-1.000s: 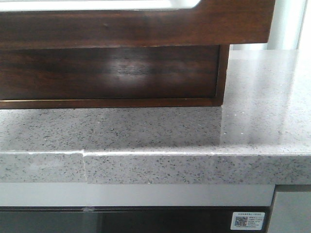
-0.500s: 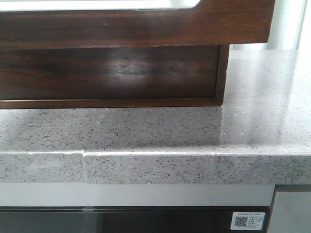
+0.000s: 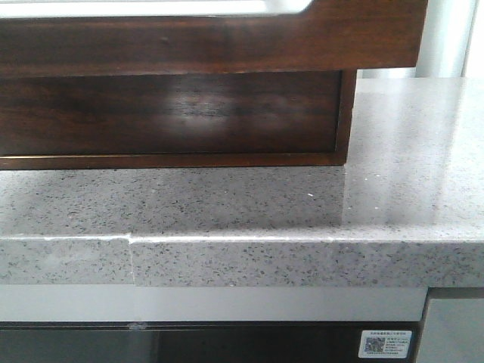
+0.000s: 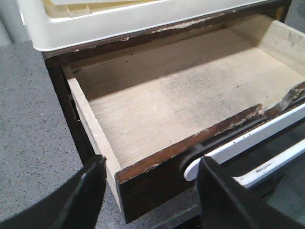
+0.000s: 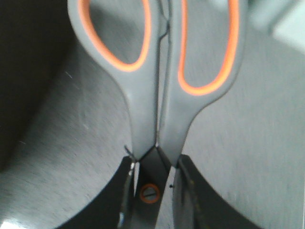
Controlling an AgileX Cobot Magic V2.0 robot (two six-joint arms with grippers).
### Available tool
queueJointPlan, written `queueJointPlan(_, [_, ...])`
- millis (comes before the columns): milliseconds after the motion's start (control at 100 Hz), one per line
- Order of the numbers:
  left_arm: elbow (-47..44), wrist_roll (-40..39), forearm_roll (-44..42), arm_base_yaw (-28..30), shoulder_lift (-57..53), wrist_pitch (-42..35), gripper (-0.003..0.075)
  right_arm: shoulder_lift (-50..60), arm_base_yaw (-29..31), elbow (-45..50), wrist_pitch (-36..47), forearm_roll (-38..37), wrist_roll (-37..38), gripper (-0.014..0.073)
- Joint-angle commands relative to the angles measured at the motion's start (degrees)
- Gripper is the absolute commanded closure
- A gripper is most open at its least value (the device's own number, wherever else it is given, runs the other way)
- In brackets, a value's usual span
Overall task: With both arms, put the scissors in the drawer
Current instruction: 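Lift the scissors with the right gripper and carry them over the open drawer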
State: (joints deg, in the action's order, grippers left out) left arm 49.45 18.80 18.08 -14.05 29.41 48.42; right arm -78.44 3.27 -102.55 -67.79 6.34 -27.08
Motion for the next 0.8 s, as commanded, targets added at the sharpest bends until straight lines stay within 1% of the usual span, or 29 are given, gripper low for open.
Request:
queueJointPlan(0, [1.83, -0.25, 0.9, -0.44, 0.78, -4.34, 0.0334, 3.34, -5.13, -4.05, 3.25, 2.33, -2.97, 0.0595])
queueJointPlan(40, [1.83, -0.25, 0.9, -0.44, 0.78, -4.34, 0.0334, 3.56, -7.6, -4.78, 3.55, 3.32, -4.86, 0.0595])
queueJointPlan(150, [1.83, -0.25, 0.9, -0.44, 0.78, -4.34, 0.0334, 3.74, -16.83, -5.18, 4.45, 3.74, -10.47, 0.0595])
queueJointPlan(160, [1.83, -0.25, 0.9, -0.44, 0.78, -4.34, 0.0334, 3.74, -16.83, -5.18, 4.45, 3.74, -10.81, 0.0595])
queueJointPlan(170, [1.83, -0.25, 0.9, -0.44, 0.78, -4.34, 0.0334, 3.62, -18.47, -5.18, 4.45, 3.74, -11.58, 0.0595])
queueJointPlan(310, [1.83, -0.25, 0.9, -0.44, 0.78, -4.34, 0.0334, 1.96, -27.96, -5.18, 4.83, 3.74, -19.59, 0.0595])
queueJointPlan(360, [1.83, -0.25, 0.9, -0.44, 0.78, -4.34, 0.0334, 0.82, -30.34, -5.18, 4.83, 3.74, -21.98, 0.0595])
queueJointPlan(610, [1.83, -0.25, 0.9, -0.44, 0.78, -4.34, 0.0334, -5.52, -37.15, -5.18, 3.28, 2.76, -29.69, 0.0595])
queueJointPlan(660, [1.83, -0.25, 0.9, -0.44, 0.78, -4.34, 0.0334, -6.8, -38.31, -5.18, 3.03, 1.46, -30.28, 0.0595])
queueJointPlan(790, [1.83, -0.25, 0.9, -0.44, 0.78, -4.34, 0.0334, -9.87, -41.59, -5.18, 3.03, -5.21, -30.42, 0.0594])
